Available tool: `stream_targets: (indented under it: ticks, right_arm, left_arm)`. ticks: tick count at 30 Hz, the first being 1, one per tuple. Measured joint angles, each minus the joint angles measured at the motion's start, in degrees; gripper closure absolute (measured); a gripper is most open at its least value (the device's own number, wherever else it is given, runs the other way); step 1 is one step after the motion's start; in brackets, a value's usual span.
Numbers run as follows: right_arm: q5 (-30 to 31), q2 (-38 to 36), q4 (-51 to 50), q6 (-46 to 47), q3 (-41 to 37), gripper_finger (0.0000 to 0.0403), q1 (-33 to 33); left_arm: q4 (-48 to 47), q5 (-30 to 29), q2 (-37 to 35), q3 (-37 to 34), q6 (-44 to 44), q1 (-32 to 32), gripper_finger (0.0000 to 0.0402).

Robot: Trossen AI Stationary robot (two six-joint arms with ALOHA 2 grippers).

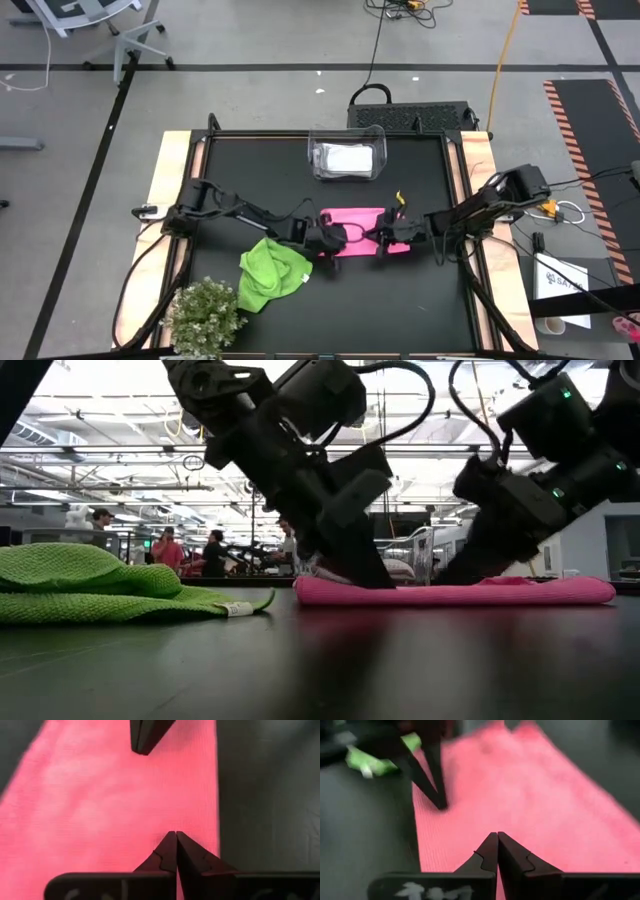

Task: Fold microfiber towels
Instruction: Fold the pink microfiber cloth

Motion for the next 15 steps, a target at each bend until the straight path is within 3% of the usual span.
stream_targets:
  ticks: [10, 15]
  right_arm:
    - [0.29, 7.56, 4.63, 2.99, -0.22, 0.0403, 1.94]
    - [-0.5, 3.1, 6.31, 5.9, -0.12, 0.0403, 1.45]
  left_arm:
    - [0.94, -2.03, 1.94, 0.25, -2.31, -0.47, 0.0393]
    - [0.65, -1.57, 1.81, 0.25, -2.43, -0.22, 0.0398]
